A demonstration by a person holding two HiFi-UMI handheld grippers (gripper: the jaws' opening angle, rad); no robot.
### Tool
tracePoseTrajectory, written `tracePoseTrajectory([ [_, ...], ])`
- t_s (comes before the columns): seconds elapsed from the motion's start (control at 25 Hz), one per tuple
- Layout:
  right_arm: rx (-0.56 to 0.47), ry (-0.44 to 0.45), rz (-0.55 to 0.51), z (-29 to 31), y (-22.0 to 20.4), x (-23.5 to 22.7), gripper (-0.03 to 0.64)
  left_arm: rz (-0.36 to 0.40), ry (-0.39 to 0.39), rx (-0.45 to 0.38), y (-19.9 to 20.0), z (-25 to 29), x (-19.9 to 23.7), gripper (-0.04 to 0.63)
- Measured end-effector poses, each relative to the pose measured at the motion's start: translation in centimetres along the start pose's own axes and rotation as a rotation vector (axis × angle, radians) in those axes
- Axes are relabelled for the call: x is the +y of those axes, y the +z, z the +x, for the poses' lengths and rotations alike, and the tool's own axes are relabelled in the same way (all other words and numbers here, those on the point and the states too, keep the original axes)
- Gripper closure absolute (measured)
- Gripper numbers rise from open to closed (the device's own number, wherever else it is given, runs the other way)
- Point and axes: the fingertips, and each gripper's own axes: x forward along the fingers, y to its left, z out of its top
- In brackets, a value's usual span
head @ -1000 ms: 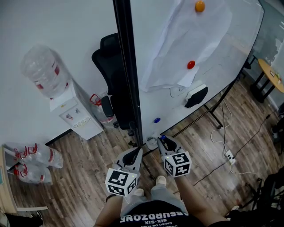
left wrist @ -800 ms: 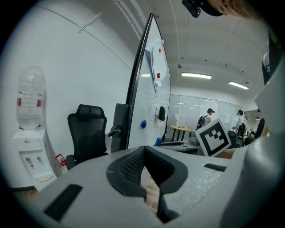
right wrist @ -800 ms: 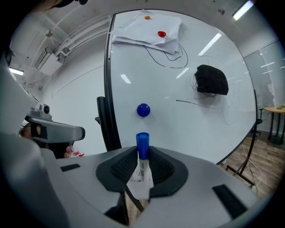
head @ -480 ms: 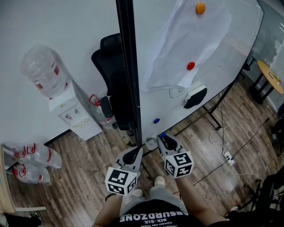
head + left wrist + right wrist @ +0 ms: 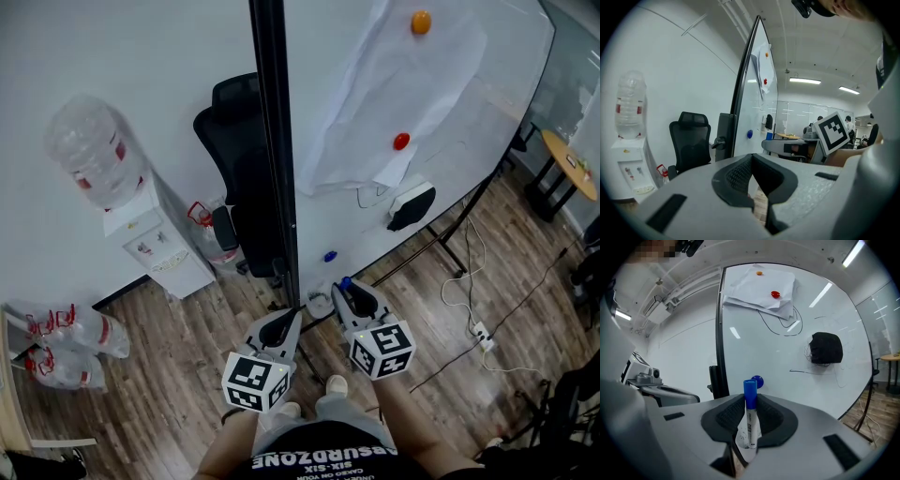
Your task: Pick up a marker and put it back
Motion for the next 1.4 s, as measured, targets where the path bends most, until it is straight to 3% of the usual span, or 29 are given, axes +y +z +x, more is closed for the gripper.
tracePoseTrajectory([
  [0.72, -0.104, 0.027, -0.003, -3.0, 4.0, 1.9, 0.543, 0.013, -0.027, -0.008, 0.4, -0.5, -0.5, 0.588],
  [1.4, -0.139, -0.012, 0.015, -6.3, 4.3, 2.4, 0.543, 0.033, -0.080, -0.009, 0.7, -0.9, -1.5, 0.588],
])
